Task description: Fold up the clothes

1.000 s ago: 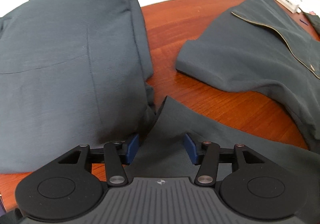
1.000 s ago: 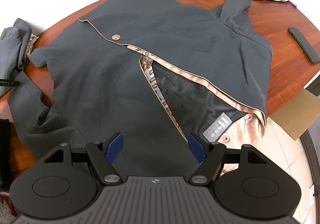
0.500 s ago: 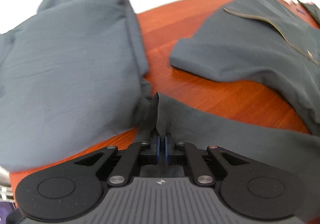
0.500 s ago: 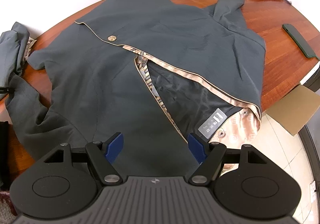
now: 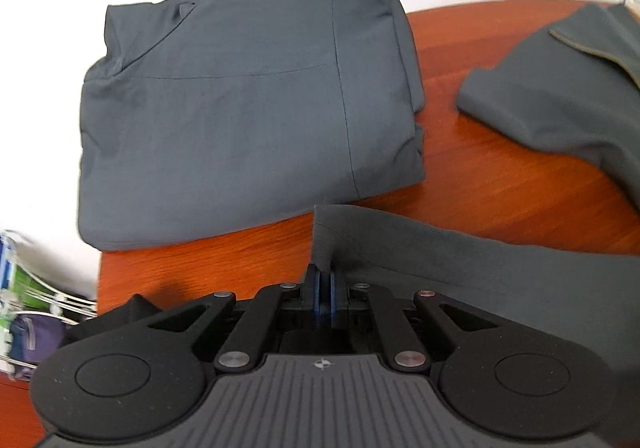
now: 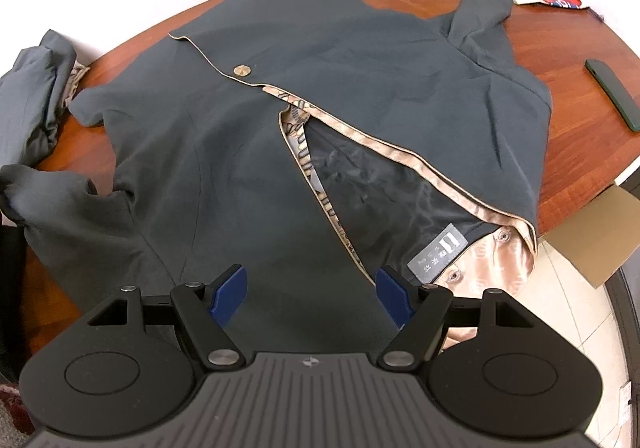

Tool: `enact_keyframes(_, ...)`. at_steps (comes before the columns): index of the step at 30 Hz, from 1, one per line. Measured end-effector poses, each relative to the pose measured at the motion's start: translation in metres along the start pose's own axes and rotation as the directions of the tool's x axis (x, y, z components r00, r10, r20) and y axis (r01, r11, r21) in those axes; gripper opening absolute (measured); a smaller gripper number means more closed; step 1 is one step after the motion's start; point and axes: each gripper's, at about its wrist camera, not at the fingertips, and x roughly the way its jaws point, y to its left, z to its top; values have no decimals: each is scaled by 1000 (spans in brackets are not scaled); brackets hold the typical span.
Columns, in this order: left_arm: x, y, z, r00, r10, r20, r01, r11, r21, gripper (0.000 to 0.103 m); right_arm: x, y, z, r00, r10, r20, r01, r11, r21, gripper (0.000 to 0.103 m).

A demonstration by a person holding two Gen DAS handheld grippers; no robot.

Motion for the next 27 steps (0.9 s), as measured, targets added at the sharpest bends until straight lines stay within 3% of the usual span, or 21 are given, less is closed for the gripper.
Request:
enact_keyframes(3, -4, -5, 2, 1000, 28, -2, -28, 1000, 0, 14, -3, -6, -2, 1000, -3, 4, 3, 1000, 7, 78)
enact_keyframes(7, -29, -6, 3, 998, 30, 59, -28, 999, -32, 43, -5, -17, -4, 1000, -9, 3, 9, 1000, 14, 78)
enact_keyframes(10, -48, -15, 12, 995, -9, 100, 13, 999, -35, 48, -3, -21, -5, 1000, -6, -1, 6, 1000, 20, 78)
enact_keyframes(19, -44, -65, 54, 980, -177, 93, 178, 984, -1, 52, 4, -13, -9, 998, 52, -24, -52, 999, 2, 78)
enact_keyframes(27, -11, -92, 85, 980, -191, 60, 193, 981, -30, 52, -5, 7, -11, 987, 147, -65, -152, 984, -88, 78)
